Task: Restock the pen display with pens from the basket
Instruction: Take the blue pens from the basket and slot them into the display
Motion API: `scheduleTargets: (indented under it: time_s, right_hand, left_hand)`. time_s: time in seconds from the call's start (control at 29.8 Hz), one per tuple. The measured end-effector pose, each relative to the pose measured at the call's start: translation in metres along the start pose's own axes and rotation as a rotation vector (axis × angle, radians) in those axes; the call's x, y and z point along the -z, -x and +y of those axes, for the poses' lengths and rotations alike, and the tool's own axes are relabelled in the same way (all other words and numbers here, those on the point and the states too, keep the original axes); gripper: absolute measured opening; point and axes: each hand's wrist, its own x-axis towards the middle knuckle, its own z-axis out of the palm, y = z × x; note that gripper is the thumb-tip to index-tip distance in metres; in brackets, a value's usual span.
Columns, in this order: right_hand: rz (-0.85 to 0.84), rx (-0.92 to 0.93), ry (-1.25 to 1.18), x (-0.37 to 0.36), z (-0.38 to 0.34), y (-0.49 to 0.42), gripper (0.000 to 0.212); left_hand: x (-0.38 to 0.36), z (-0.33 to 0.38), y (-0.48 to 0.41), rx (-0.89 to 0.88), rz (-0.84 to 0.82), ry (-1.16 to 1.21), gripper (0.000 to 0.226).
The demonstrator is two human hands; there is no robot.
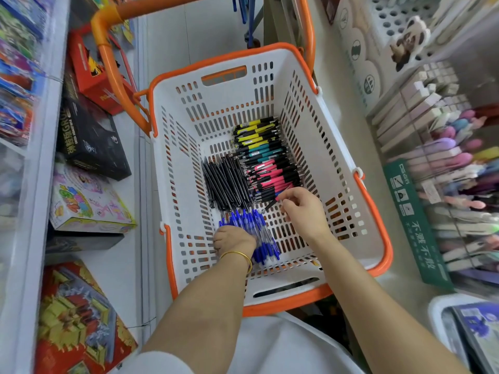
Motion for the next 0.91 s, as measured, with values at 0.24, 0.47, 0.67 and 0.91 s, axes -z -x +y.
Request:
scheduleTargets:
  time_s: [0.24, 0.47, 0.67, 0.91]
  right_hand:
    - [-0.015, -0.008, 0.032, 0.002, -0.004, 0.002, 0.021]
    - [-0.031, -0.019, 0.037, 0.002, -0.005, 0.002, 0.021]
    - [-0.04, -0.036, 0.015, 0.003, -0.004, 0.004, 0.021]
    - [-0.047, -0.041, 0.015, 0.004, -0.005, 0.004, 0.02]
  left_hand:
    - [-0.004, -0.005, -0.012, -0.032, -0.036, 0.031, 0.09]
    - [-0.007, -0.009, -0.021, -0.049, -0.082, 0.039, 0.061]
    - [-0.021, -0.016, -0.037, -0.002, -0.08, 0.206, 0.053]
    - [-0.001, -0.019, -0.016, -0.047, -0.117, 0.454, 0.036]
